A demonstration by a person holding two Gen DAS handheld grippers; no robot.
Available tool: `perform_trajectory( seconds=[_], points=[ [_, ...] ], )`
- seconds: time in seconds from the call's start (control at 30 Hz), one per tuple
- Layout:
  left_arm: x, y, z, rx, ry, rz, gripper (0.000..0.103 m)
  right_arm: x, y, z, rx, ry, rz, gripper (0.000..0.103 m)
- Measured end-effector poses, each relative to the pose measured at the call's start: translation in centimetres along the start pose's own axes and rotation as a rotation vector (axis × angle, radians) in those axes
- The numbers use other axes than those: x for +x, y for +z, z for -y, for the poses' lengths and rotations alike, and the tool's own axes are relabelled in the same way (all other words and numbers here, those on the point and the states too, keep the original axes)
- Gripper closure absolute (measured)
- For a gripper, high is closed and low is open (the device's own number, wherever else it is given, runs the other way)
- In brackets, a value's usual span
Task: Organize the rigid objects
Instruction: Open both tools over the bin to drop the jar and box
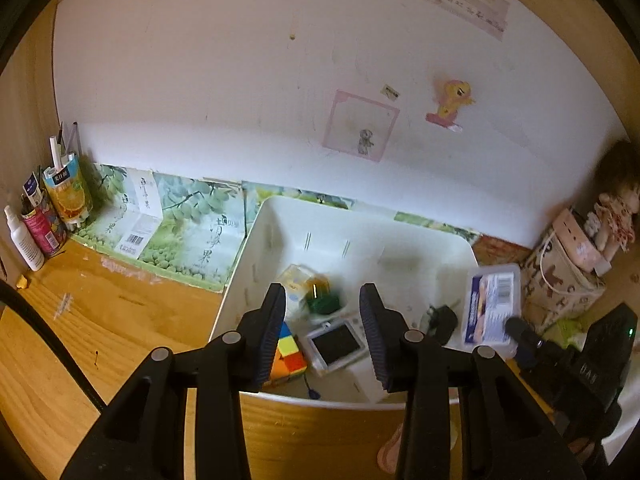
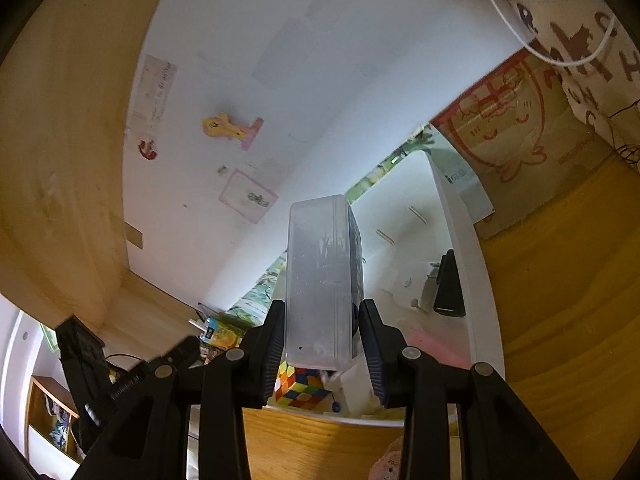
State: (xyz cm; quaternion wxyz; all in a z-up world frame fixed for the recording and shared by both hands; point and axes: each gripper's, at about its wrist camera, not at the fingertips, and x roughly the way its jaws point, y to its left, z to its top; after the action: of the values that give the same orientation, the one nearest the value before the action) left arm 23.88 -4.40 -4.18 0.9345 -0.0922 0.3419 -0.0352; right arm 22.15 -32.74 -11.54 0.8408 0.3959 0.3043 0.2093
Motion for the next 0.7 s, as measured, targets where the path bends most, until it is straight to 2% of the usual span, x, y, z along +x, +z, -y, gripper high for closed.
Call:
perform_trajectory(
  seconds=[0.2,0.33,0.47,0.6,0.7],
  points=[
    [0.6,0.6,0.4,0.003,0.021,-0.015,0.061,1.7,0.3,0.1,-0.023,-0.032,-0.032,0.063],
    [0.3,0.8,0.6,-0.003,0.027,-0.011,0.06,1.4,0.2,0.2,0.001,-0.004,-0.021,0.062],
    [-0.6,0.7,1.1,0.008,0.016,-0.01,0.059,0.1,0.3,-0.4,-0.02,-0.018,0.016,0.046],
    [-2.4,0.4,1.8,0.02,-0.005,0.01,0.059,-1.6,0.1,-1.0,-0.012,-0.02,0.055,0.038],
    [-4.0,0.3,2.0,0.021,-0.016,0.026,0.051,-3.2,0.0,-1.6,-0.015,-0.028,0.09,0.031]
  ],
)
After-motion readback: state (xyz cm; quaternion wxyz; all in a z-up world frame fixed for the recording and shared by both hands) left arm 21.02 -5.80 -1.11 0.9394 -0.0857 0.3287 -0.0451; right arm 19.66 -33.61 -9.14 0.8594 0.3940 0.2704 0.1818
